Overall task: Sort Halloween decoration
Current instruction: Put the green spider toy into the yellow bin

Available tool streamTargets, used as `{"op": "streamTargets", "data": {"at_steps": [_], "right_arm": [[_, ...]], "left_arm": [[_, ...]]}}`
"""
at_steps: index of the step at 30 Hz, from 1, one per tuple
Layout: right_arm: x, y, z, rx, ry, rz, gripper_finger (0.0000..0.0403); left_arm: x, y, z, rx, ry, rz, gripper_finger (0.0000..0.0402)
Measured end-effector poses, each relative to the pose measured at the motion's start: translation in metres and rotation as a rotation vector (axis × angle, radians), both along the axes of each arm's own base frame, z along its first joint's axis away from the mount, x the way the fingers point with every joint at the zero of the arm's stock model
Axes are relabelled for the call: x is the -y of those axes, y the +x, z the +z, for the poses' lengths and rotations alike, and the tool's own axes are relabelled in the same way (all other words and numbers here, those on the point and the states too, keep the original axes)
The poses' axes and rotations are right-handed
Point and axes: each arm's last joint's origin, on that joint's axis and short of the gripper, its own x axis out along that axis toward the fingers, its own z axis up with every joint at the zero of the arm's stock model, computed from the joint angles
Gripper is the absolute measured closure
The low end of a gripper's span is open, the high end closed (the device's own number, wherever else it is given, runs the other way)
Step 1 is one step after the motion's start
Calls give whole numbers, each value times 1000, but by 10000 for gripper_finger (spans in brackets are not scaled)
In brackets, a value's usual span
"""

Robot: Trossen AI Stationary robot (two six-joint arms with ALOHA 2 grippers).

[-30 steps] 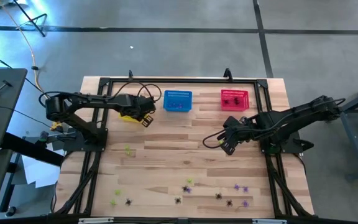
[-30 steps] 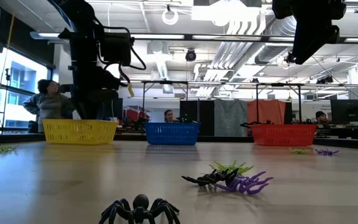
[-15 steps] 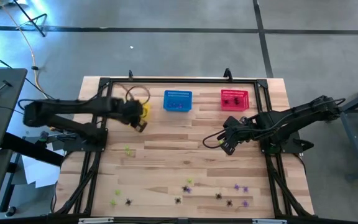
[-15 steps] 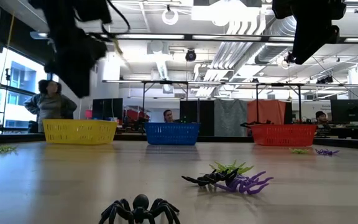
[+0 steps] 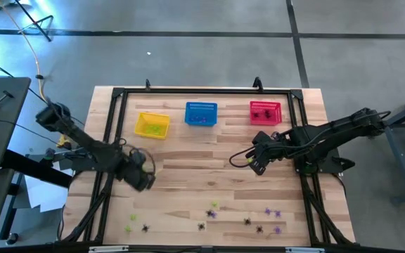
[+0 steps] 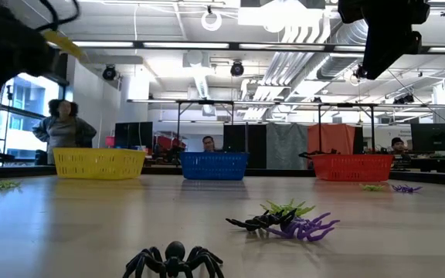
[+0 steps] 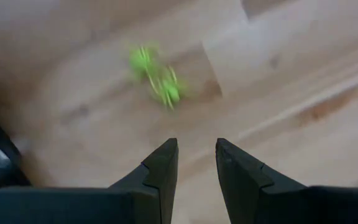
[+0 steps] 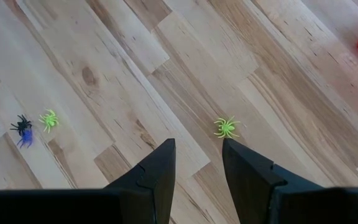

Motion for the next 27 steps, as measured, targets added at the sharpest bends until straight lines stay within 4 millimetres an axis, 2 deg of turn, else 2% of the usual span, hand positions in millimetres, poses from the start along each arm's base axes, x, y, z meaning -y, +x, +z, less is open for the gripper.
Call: {"op": "streamTargets", "data": {"at_steps": [9, 16, 21, 27], "right_arm": [[0, 0, 0, 1, 1, 0, 273], [0, 0, 0, 1, 0, 0, 273], [0, 0, 0, 1, 0, 0, 273], [0, 0, 0, 1, 0, 0, 273]], "left_arm": [[69, -13, -20, -39, -213, 81, 304], [114, -18, -24, -80, -220, 142, 304], [130, -15, -38, -112, -168, 141, 304], [138, -10, -57, -145, -127, 111, 304]]}}
